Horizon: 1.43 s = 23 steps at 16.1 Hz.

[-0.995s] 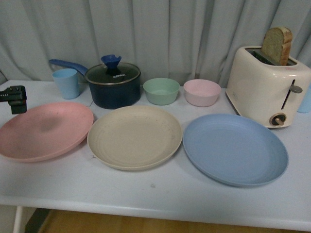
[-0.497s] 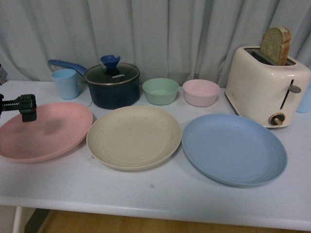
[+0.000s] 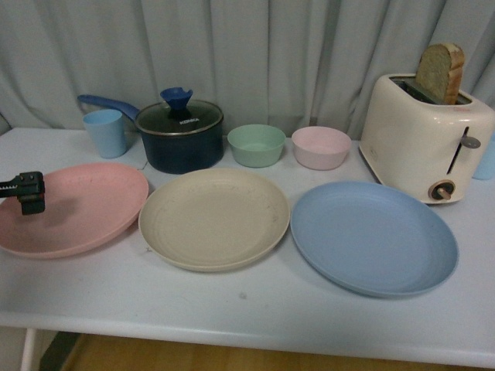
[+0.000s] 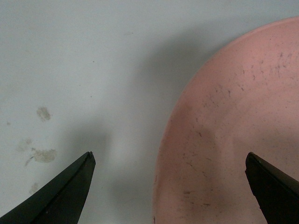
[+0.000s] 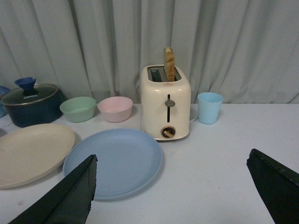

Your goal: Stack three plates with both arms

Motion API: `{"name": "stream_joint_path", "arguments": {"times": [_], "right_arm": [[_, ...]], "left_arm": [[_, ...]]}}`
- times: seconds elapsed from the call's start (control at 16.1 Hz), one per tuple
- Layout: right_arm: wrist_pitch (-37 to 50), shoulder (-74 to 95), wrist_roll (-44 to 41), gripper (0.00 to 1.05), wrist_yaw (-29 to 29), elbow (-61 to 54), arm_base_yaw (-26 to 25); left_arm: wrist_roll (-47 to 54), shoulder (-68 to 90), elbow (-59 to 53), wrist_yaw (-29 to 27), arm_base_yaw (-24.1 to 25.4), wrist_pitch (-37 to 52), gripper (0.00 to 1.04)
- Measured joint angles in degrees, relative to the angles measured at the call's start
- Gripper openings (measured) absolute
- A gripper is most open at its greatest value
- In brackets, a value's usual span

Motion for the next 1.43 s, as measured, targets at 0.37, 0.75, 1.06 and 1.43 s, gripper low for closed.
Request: {"name": "stream_joint_path", "arguments": {"times": [0.37, 0.75, 1.06, 1.43], "right_arm": [[0.00, 0.00, 0.00, 0.98, 0.00, 0.00, 0.00], [0.02, 0.00, 0.02, 0.98, 0.00, 0.00, 0.00], [0.00, 0.00, 0.02, 0.98, 0.00, 0.00, 0.00], [0.00, 0.00, 0.00, 0.98, 0.00, 0.00, 0.00]], "left_arm": [[-0.39, 1.01, -0.39, -0.17, 0.72, 0.68, 0.25], [-3.30, -3.13, -0.22, 2.73, 2.64, -0.59, 0.03], [-1.95, -19.12, -3.48, 5.11, 5.68, -1.84, 0.03], [-4.96, -31.32, -20.33, 10.05, -13.05, 4.33, 0.03]]}}
